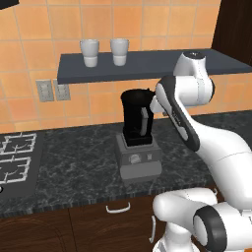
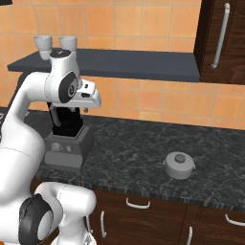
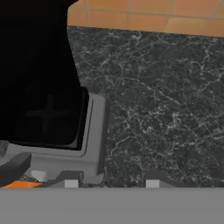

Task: Close the lid blender by securely placing the lid on top.

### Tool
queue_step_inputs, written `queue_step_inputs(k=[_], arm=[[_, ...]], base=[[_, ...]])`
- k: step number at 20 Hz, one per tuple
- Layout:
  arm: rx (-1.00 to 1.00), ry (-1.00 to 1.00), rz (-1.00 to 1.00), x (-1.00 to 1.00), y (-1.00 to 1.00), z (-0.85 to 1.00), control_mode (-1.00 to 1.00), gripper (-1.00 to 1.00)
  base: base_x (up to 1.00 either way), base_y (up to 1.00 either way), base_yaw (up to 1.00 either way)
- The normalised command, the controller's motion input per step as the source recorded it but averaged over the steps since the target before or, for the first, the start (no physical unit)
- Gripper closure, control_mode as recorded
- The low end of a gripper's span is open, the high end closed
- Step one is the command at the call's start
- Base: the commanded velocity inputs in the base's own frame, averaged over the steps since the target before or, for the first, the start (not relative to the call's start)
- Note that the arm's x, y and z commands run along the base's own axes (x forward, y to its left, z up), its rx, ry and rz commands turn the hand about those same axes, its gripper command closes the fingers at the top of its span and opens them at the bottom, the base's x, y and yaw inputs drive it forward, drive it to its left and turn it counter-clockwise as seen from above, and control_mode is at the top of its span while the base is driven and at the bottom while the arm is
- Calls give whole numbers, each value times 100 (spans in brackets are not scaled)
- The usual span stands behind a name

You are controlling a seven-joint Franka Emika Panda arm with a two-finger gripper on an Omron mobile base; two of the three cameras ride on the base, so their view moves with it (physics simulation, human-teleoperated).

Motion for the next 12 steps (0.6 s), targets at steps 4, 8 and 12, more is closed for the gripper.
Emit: queue_step_inputs(k=[4,8,12], arm=[[0,0,0,-18,-6,-2,-100,-100],[0,-5,-5,-36,-42,-20,-100,-100],[3,-9,-13,-30,-61,-22,-100,-100]], base=[[0,0,0],[0,0,0],[0,0,0]])
